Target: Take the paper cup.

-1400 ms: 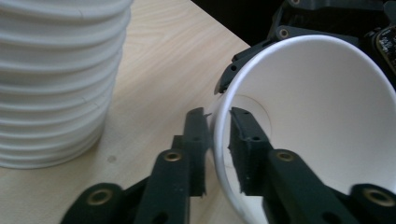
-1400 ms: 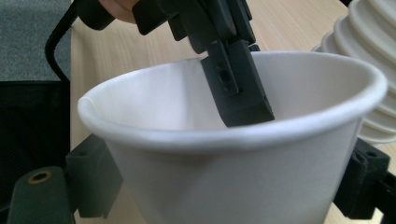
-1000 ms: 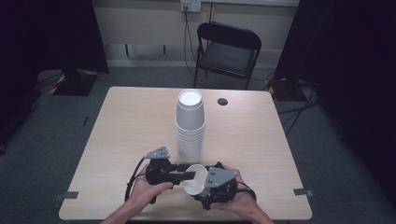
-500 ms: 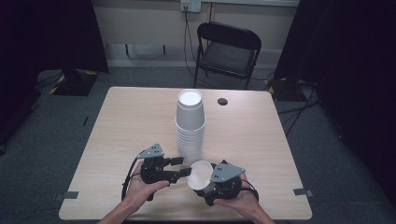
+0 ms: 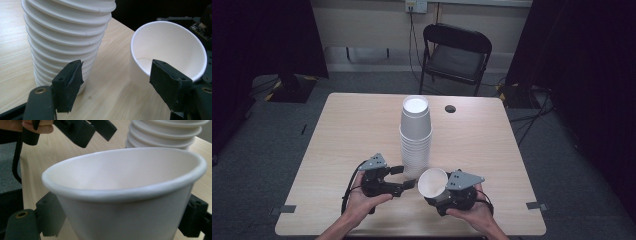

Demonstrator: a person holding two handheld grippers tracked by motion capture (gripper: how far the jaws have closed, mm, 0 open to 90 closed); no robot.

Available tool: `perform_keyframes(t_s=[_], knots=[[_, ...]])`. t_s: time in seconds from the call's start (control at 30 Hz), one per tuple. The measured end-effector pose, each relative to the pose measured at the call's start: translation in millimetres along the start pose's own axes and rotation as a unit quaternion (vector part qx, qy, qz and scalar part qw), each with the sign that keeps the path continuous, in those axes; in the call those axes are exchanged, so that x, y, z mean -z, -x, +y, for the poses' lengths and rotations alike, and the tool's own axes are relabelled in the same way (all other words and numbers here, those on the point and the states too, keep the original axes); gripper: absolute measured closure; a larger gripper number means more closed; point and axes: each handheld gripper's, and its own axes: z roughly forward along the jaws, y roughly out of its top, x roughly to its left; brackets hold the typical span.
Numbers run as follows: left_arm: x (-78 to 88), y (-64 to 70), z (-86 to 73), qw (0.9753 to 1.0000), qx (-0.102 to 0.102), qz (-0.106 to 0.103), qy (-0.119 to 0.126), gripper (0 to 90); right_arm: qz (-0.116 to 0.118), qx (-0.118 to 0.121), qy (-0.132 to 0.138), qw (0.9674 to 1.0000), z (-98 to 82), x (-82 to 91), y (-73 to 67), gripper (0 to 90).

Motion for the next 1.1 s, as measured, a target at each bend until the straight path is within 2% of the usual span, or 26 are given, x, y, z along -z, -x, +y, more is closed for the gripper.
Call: perform_keyframes(t_s=[0.5, 0.87, 1.1], knots=[[3.7, -0.6, -1.4, 0.9999, -0.013, 0.006, 0.003, 19.3, -0.024, -0.048, 0.029, 0.9981, -5.4, 11.4, 17.4, 13.5], [10.6, -5.3, -4.7, 0.9996, -0.016, 0.024, 0.000, 19.4, -0.057, -0.087, 0.044, 0.9936, -10.2, 21.0, 34.1, 13.6], [13.1, -4.8, -9.2, 0.9988, -0.033, 0.035, -0.011, 19.8, -0.078, -0.106, 0.049, 0.9901, -12.2, 26.4, 45.3, 13.7]])
